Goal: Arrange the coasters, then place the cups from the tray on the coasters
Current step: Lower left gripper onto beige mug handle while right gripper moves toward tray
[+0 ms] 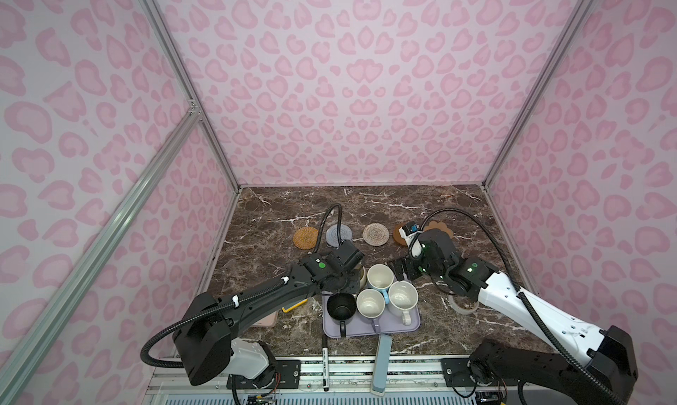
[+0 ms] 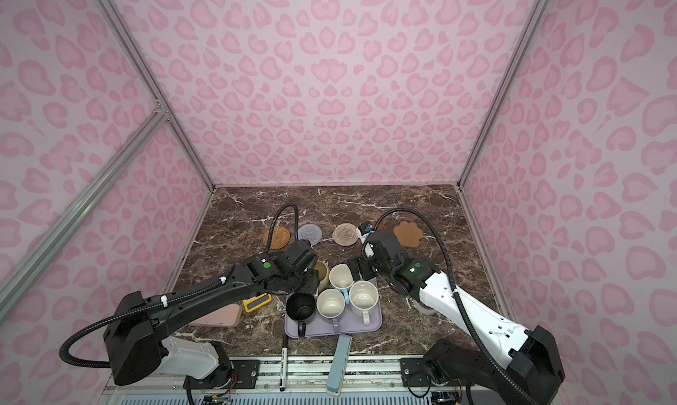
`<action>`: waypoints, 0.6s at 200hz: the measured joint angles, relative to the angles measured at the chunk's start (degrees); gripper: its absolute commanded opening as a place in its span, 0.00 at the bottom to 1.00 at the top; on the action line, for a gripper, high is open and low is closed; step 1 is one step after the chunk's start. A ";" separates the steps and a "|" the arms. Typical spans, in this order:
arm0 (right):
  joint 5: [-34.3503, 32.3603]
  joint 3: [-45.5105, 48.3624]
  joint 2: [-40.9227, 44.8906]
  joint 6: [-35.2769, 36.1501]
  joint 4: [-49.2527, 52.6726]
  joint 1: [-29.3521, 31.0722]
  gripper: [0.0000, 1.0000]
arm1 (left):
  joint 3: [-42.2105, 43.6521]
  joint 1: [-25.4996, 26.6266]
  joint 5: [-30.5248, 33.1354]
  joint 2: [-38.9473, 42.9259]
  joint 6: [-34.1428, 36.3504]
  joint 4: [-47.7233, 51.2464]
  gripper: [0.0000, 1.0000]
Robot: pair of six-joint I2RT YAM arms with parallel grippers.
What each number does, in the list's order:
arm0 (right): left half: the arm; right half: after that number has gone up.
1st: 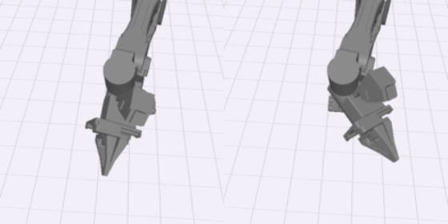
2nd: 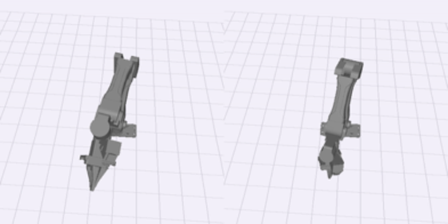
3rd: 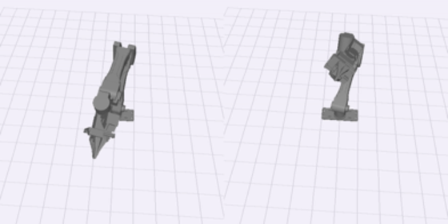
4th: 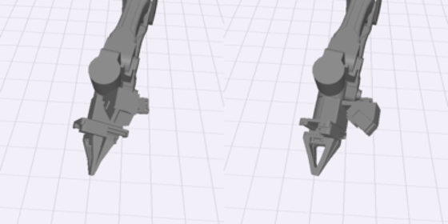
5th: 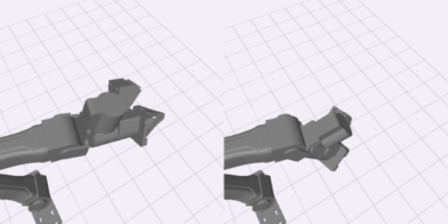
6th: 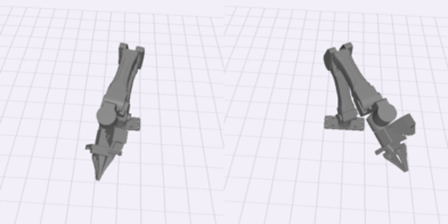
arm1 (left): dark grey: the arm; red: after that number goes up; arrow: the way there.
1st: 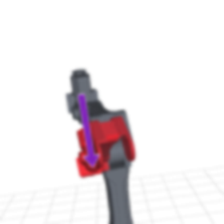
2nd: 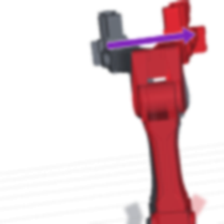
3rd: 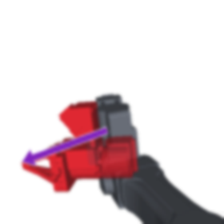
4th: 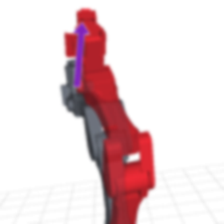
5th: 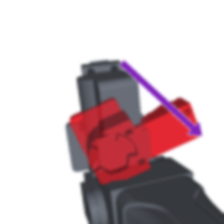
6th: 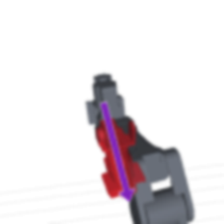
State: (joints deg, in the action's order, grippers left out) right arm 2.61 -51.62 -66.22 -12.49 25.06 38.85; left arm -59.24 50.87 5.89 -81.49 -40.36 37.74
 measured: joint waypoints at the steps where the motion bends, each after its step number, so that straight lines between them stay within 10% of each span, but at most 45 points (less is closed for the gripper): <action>1: 0.00 0.00 -0.02 0.00 -0.02 0.00 0.99 | 0.00 0.02 0.02 -0.02 -0.04 0.00 0.58; 120: -0.09 0.26 -2.25 -0.85 -1.40 0.00 0.99 | -1.86 1.01 1.86 -7.45 -0.48 2.40 0.47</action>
State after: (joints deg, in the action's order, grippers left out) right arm 2.52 -51.35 -68.47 -13.34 23.66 38.85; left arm -61.10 51.88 7.75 -88.95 -40.84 40.14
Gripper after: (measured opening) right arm 0.987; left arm 0.475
